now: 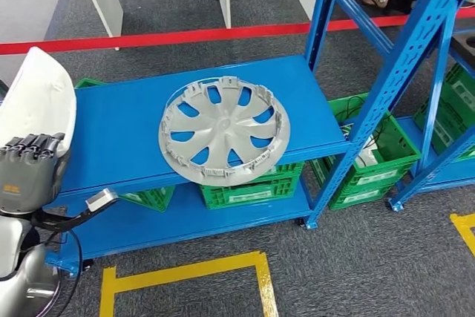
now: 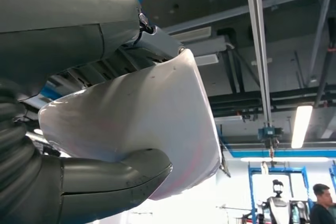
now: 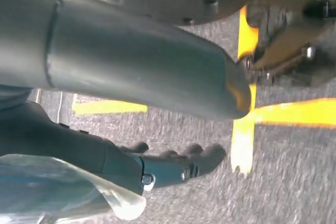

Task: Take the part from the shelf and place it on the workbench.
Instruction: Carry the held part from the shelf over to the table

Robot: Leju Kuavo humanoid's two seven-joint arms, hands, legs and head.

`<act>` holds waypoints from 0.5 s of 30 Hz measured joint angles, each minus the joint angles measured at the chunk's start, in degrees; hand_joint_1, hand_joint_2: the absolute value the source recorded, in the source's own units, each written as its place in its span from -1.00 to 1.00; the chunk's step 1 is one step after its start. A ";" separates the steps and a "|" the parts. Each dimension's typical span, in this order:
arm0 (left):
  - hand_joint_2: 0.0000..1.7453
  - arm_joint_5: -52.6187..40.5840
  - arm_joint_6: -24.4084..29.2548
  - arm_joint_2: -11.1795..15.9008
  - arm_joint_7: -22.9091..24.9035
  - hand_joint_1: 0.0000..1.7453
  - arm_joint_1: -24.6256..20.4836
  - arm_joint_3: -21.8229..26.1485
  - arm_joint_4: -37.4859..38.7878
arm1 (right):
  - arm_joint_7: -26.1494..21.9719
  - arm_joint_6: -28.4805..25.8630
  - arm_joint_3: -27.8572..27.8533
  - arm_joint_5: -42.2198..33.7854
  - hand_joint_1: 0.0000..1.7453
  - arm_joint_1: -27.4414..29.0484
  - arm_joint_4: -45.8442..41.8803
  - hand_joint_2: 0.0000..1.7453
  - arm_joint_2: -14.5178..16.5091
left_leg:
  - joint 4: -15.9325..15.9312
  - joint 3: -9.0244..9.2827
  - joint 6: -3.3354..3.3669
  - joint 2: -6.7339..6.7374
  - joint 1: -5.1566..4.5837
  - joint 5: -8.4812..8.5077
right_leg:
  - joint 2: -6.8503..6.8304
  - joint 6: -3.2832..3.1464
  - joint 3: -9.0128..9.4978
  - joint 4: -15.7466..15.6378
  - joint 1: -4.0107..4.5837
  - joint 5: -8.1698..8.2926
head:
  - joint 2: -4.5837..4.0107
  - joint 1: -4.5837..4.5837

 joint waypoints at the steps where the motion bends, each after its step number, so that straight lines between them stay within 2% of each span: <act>1: 1.00 -0.10 0.18 0.24 0.13 1.00 0.56 0.18 -0.23 | 0.03 -0.16 0.02 0.08 -1.00 0.00 0.01 -1.00 0.04 | 3.53 -1.10 -0.39 0.05 0.18 -2.31 | -0.07 -0.26 -0.32 -0.02 0.01 0.25 | 0.00 -0.09; 2: 1.00 -0.15 0.40 0.49 0.27 1.00 1.48 0.49 -0.59 | 0.09 -0.35 0.04 0.17 -1.00 0.00 0.01 -1.00 0.10 | 7.26 -2.19 -0.72 0.05 0.38 -4.28 | -0.14 -0.40 -0.66 0.03 0.01 0.48 | -0.01 -0.15; 3: 1.00 -0.11 0.64 0.75 0.40 1.00 2.69 0.95 -1.09 | 0.19 -0.57 0.08 0.28 -1.00 0.01 0.00 -1.00 0.22 | 10.04 -2.87 -1.00 0.05 0.54 -5.38 | -0.16 -0.44 -1.01 0.10 0.00 0.70 | -0.01 -0.13; 4: 1.00 0.04 0.94 1.08 0.52 1.00 4.27 1.66 -1.81 | 0.32 -0.89 0.14 0.43 -1.00 0.01 -0.01 -1.00 0.44 | 10.92 -2.70 -1.22 0.05 0.71 -5.24 | -0.16 -0.40 -1.39 0.23 -0.04 0.91 | -0.01 -0.15; 5: 1.00 0.23 1.28 1.44 0.61 1.00 5.94 2.57 -2.67 | 0.45 -1.24 0.25 0.57 -1.00 0.00 -0.01 -1.00 0.69 | 9.67 -1.61 -1.39 0.06 0.87 -4.05 | -0.15 -0.31 -1.74 0.39 -0.10 1.09 | -0.01 -0.15; 7: 1.00 0.68 1.93 2.14 0.62 1.00 9.47 4.98 -4.75 | 0.69 -1.99 0.57 0.83 -1.00 -0.04 -0.04 -1.00 1.31 | 2.22 2.75 -1.62 0.18 1.18 -0.57 | -0.14 0.02 -2.33 0.77 -0.20 1.40 | -0.01 -0.16; 8: 1.00 0.80 2.17 2.38 0.40 1.00 11.04 6.37 -5.74 | 0.75 -2.27 0.75 0.89 -1.00 -0.11 -0.06 -1.00 1.58 | -1.47 4.74 -1.58 0.23 1.14 0.48 | -0.15 0.29 -2.59 0.93 -0.16 1.58 | -0.01 -0.18; 9: 1.00 0.83 2.31 2.54 0.06 1.00 12.52 7.76 -6.62 | 0.80 -2.49 0.88 0.91 -1.00 -0.20 -0.09 -1.00 1.80 | -4.12 6.03 -1.42 0.28 1.06 0.96 | -0.18 0.65 -2.83 1.03 -0.08 1.84 | -0.01 -0.18; 10: 1.00 0.68 2.39 2.62 -0.44 1.00 13.82 9.11 -7.34 | 0.82 -2.65 0.97 0.91 -1.00 -0.31 -0.11 -1.00 1.98 | -5.29 6.43 -1.18 0.30 0.92 0.91 | -0.22 1.02 -3.06 1.06 0.00 2.18 | -0.01 -0.19; 12: 1.00 0.20 2.44 2.58 -1.68 1.00 16.05 11.62 -8.50 | 0.85 -2.84 1.04 0.86 -1.00 -0.45 -0.16 -1.00 2.23 | -5.46 5.84 -0.35 0.27 0.68 1.26 | -0.29 1.80 -3.38 0.92 0.05 2.96 | -0.01 -0.16; 13: 1.00 -0.04 2.44 2.45 -2.26 1.00 16.87 12.74 -9.01 | 0.87 -2.90 1.05 0.80 -1.00 -0.49 -0.17 -1.00 2.31 | -5.47 5.43 0.19 0.35 0.69 1.63 | -0.29 2.11 -3.61 1.05 0.00 2.75 | -0.01 -0.18; 14: 1.00 -0.19 2.45 2.26 -2.73 1.00 17.54 13.79 -9.51 | 0.89 -2.93 1.05 0.72 -1.00 -0.52 -0.17 -1.00 2.32 | -5.51 4.91 0.81 0.45 0.72 2.09 | -0.28 2.36 -4.11 1.88 -0.02 1.53 | -0.01 -0.08; 15: 1.00 -0.32 2.46 2.01 -3.04 1.00 18.11 14.71 -9.97 | 0.89 -2.95 1.05 0.62 -1.00 -0.54 -0.17 -1.00 2.33 | -5.61 4.29 1.44 0.56 0.75 2.65 | -0.25 2.50 -4.86 3.74 -0.01 -0.63 | -0.01 0.02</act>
